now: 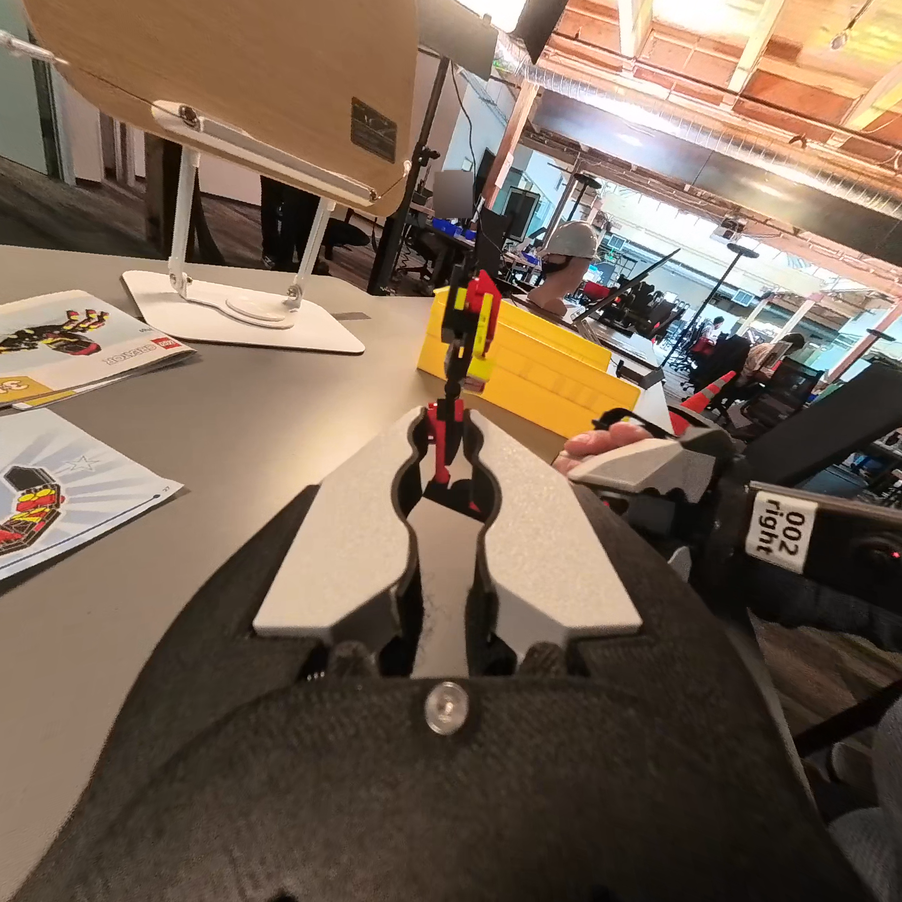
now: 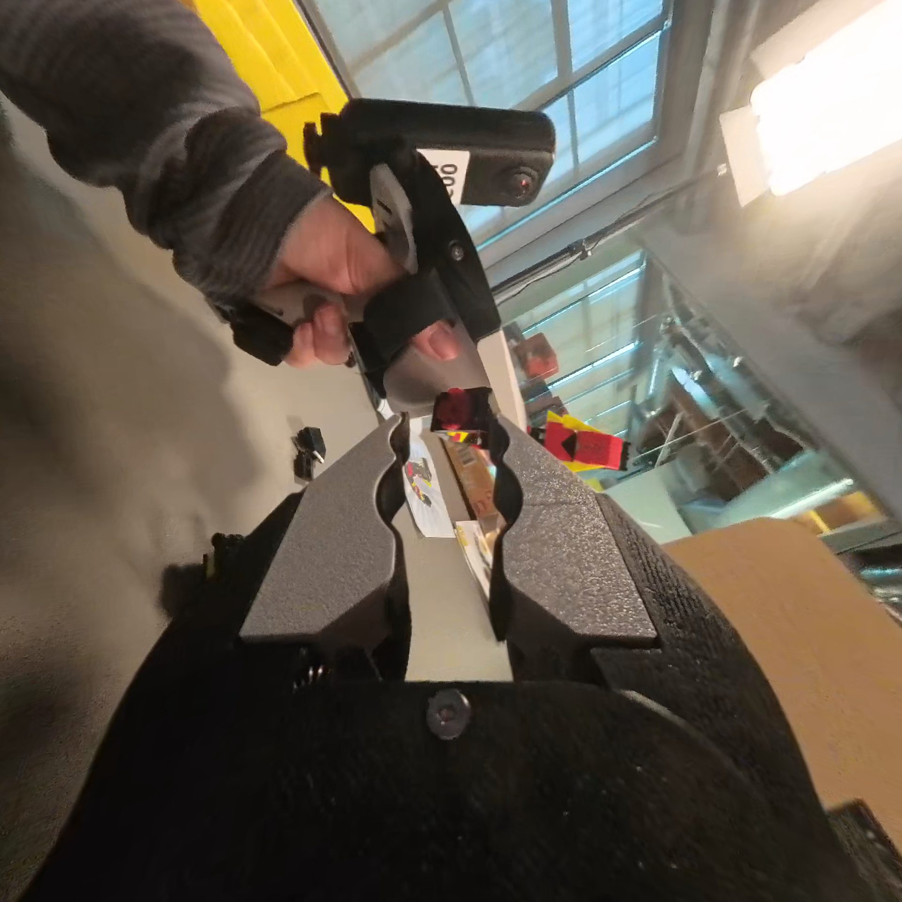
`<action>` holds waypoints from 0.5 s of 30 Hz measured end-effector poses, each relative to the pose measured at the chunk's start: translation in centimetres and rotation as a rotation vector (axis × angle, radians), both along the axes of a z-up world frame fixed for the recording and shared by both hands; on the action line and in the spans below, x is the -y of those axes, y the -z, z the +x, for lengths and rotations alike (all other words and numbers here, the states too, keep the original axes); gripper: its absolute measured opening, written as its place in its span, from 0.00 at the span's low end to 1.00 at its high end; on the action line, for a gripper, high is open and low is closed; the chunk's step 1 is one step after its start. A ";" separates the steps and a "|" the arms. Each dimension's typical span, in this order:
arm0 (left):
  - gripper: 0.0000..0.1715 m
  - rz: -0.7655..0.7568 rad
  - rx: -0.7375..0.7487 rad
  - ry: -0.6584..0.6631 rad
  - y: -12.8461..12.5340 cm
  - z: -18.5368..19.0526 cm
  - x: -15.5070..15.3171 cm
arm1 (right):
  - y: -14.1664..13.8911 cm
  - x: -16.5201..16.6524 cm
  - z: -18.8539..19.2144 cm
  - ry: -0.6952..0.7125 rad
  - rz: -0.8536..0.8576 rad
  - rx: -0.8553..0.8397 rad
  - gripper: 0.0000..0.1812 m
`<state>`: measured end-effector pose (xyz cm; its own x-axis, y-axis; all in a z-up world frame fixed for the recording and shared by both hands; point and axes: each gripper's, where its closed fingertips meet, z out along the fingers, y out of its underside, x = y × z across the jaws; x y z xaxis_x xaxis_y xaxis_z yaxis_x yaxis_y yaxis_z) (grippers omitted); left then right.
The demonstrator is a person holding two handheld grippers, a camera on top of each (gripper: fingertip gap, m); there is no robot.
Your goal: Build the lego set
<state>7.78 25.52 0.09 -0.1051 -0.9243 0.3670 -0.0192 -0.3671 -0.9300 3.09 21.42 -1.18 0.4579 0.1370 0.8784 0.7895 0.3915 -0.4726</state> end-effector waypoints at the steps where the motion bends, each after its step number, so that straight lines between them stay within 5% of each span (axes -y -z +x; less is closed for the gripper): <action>1: 0.07 0.003 -0.001 0.003 0.0 0.0 0.1 | 0.1 0.0 0.0 -0.005 -0.013 -0.009 0.14; 15: 0.08 0.207 -0.081 -0.058 1.6 -1.3 0.2 | 0.8 0.6 -0.9 -0.089 -0.090 -0.053 0.09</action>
